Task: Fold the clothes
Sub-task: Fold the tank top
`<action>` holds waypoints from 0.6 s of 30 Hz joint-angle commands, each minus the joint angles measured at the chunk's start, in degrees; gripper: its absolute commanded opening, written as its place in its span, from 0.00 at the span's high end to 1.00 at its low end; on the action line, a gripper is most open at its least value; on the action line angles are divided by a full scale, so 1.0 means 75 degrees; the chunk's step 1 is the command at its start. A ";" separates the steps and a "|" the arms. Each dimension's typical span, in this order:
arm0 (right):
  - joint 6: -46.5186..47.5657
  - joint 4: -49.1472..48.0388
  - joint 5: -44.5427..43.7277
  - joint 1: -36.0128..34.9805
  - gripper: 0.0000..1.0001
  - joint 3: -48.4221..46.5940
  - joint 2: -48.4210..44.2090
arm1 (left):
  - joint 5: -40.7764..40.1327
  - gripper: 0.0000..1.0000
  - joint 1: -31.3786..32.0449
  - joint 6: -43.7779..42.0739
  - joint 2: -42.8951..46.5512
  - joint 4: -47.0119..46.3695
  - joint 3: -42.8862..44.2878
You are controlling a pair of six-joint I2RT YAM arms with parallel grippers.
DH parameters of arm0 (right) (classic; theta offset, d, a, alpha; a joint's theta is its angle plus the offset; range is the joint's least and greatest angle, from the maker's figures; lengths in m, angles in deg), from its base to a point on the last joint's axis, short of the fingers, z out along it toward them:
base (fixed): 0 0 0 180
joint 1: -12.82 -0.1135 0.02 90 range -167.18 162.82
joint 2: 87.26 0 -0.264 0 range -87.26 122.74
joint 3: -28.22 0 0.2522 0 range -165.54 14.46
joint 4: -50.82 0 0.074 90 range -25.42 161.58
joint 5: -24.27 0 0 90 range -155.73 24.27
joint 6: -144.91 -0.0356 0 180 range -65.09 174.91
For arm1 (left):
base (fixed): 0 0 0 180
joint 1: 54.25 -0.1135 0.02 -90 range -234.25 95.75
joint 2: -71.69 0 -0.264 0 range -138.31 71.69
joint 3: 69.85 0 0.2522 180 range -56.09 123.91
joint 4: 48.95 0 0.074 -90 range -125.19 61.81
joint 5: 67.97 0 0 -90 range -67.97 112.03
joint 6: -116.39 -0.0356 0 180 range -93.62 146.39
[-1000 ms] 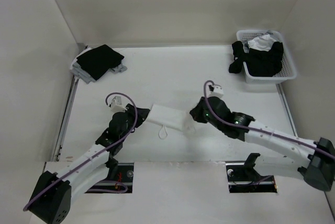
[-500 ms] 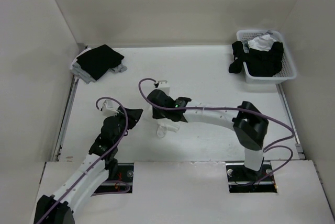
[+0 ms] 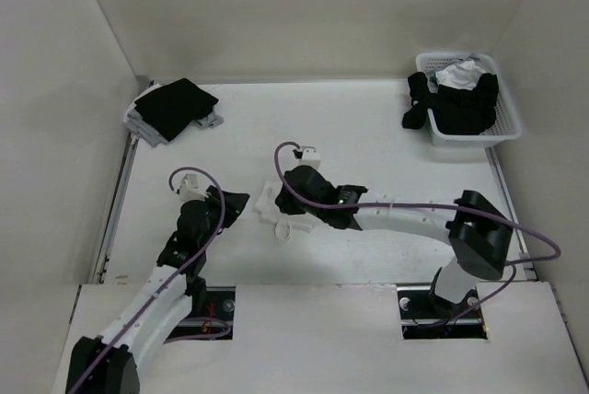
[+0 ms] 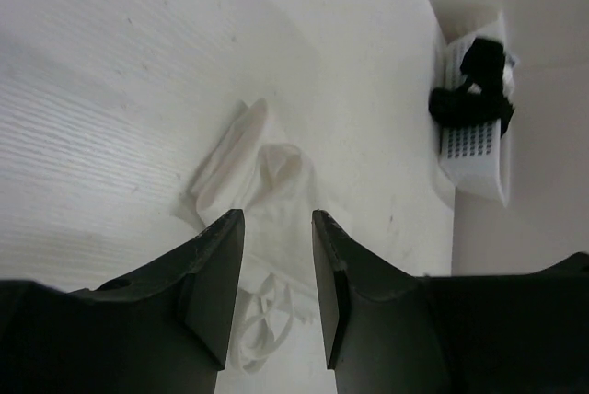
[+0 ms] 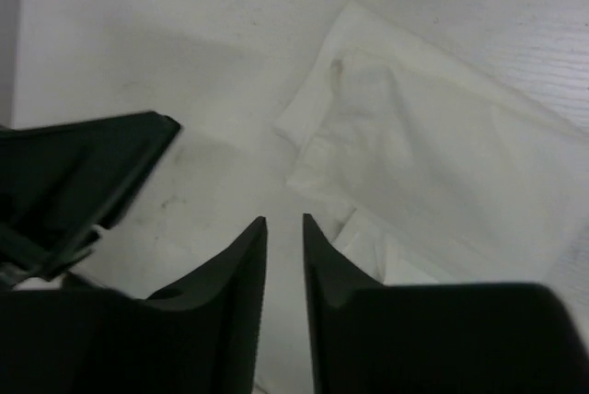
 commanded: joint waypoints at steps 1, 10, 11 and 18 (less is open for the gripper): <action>-0.0117 -0.1042 0.0132 0.0353 0.83 0.0712 -0.0481 | 0.0201 0.66 0.0742 -0.0354 -0.0624 -0.1098 0.0574; -0.0258 -0.2365 0.0625 0.1255 0.88 0.2014 -0.0341 | -0.0445 0.71 0.2572 -0.0647 -0.3681 -0.2937 0.1195; -0.0304 -0.2540 0.0648 0.1337 0.88 0.2166 -0.0376 | -0.0421 0.71 0.2619 -0.0670 -0.4009 -0.3137 0.1265; -0.0632 -0.3257 0.1175 0.1830 0.88 0.2694 0.0092 | -0.0433 0.74 0.2176 -0.0613 -0.5501 -0.3549 0.1068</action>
